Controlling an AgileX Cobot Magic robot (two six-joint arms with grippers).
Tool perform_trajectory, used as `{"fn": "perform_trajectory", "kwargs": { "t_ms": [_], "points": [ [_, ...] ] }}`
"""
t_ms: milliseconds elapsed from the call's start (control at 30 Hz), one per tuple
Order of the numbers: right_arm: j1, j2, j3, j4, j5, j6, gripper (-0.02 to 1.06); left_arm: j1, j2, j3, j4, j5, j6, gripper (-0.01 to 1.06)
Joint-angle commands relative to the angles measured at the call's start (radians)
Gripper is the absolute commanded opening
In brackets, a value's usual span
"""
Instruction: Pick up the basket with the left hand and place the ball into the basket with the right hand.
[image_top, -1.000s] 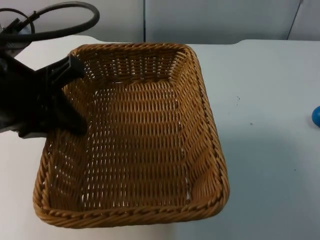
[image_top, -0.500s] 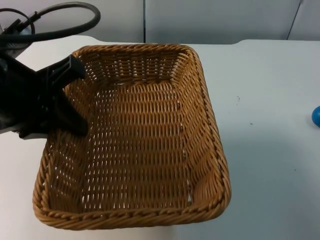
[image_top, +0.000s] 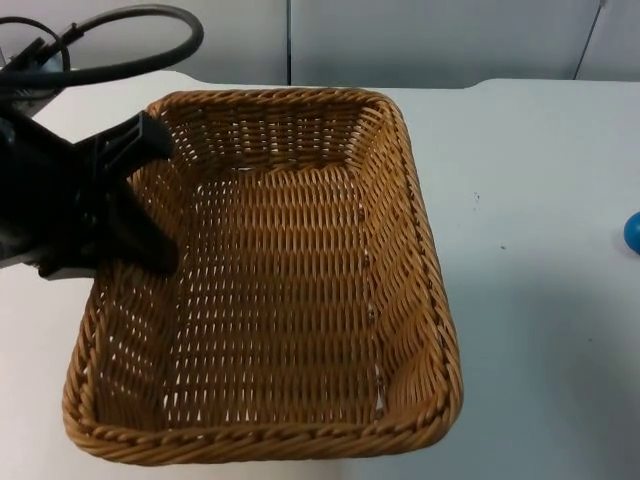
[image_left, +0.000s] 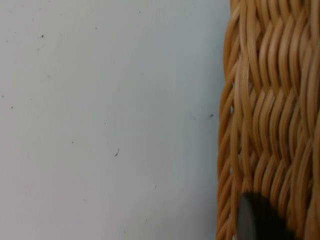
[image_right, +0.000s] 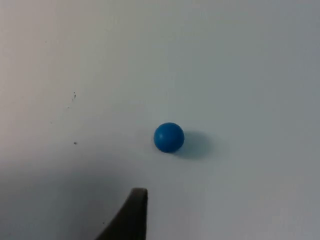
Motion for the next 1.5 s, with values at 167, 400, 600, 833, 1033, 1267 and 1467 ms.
{"fn": "perform_trajectory", "kwargs": {
  "t_ms": [167, 400, 600, 833, 1033, 1267, 1467],
  "points": [
    [-0.008, 0.299, -0.191, -0.010, -0.007, -0.033, 1.03, 0.002, -0.014, 0.001, -0.028, 0.023, 0.008, 0.15],
    [-0.008, 0.541, -0.282, 0.048, -0.004, -0.113, 1.03, 0.002, -0.014, 0.001, -0.040, 0.008, 0.008, 0.15],
    [-0.008, 0.701, -0.285, 0.062, -0.022, -0.155, 1.03, 0.002, -0.014, 0.001, -0.044, 0.008, 0.008, 0.15],
    [-0.008, 0.836, -0.285, 0.064, -0.107, -0.155, 1.03, 0.002, -0.014, 0.001, -0.044, 0.008, 0.008, 0.15],
    [-0.008, 0.904, -0.285, 0.066, -0.146, -0.155, 1.03, 0.002, -0.014, 0.001, -0.043, 0.007, 0.006, 0.15],
    [-0.008, 0.996, -0.287, 0.066, -0.186, -0.155, 1.03, 0.002, -0.014, 0.001, -0.043, 0.007, 0.006, 0.15],
    [-0.008, 1.049, -0.340, 0.068, -0.190, -0.155, 1.03, 0.002, -0.014, 0.001, -0.043, 0.007, 0.006, 0.15]
  ]
}}
